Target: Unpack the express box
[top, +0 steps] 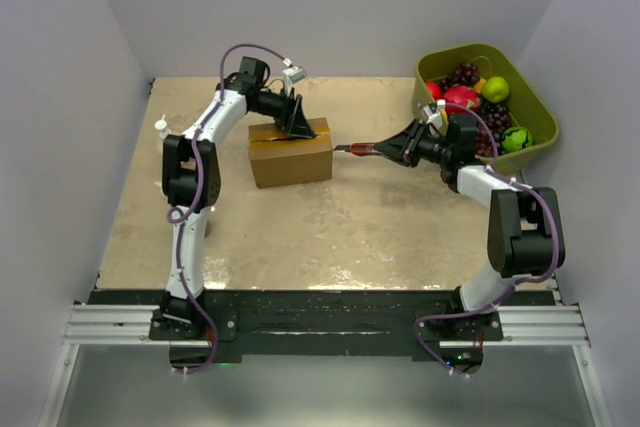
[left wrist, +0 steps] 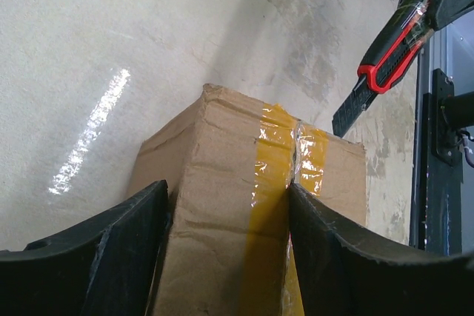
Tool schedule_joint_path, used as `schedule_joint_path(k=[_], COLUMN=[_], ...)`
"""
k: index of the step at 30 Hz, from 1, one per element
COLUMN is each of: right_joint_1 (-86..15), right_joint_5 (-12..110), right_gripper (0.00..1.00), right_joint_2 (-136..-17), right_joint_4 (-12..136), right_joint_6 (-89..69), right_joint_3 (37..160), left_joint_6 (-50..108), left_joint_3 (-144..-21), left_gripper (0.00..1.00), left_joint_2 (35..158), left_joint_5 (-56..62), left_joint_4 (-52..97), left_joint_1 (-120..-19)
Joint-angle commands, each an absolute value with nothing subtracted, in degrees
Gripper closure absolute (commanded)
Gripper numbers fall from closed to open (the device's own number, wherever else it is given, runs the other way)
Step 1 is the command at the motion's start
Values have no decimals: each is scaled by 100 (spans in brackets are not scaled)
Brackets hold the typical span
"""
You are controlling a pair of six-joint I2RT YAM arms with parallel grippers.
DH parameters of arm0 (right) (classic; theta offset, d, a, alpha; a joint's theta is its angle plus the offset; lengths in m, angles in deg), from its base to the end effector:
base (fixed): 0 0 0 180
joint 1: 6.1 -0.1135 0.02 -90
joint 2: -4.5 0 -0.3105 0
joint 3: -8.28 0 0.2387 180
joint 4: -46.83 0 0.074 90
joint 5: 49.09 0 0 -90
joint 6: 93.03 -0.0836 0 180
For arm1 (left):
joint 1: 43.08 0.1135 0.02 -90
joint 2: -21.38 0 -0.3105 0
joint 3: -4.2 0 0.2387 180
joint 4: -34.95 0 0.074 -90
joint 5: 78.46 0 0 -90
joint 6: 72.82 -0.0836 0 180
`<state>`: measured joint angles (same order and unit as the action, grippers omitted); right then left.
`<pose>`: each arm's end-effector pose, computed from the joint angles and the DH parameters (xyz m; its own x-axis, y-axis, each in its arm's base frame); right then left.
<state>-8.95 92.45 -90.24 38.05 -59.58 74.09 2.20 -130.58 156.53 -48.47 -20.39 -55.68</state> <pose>0.3691 0.0839 0.2641 -0.8280 0.4784 -0.2924 -0.1347 0.3366 0.9320 0.5152 -0.1893 0.2353 -0.6276 0.2727 -0.7292 0.7738 0.3218 -0.5456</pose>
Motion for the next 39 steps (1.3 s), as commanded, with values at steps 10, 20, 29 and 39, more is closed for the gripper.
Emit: schedule_joint_path(k=[10,20,29,39], right_joint_1=[-654,-1049,-1173,-1076], right_joint_5=[8652,8467,8406,8275], right_gripper=[100,100,100,100], right_joint_2=[-9463,-9903,-9957,-9886], right_joint_4=[2729,1393,1366,1480], right_joint_6=[-6490,-7324,-7351,-7159], right_joint_3=[8032,7935,7945,7866], left_joint_6=[-207,-215,-224,-268], left_joint_3=[-12901,-12778,-12769,-12752], left_gripper=[31,31,31,31], left_joint_2=[15963,15884,15893,15875], left_joint_5=[-4172,-4076,-4058,-3988], left_joint_4=[-2030,-2074,-2110,-2162], left_joint_1=[-5591,-5591,-5574,-5574])
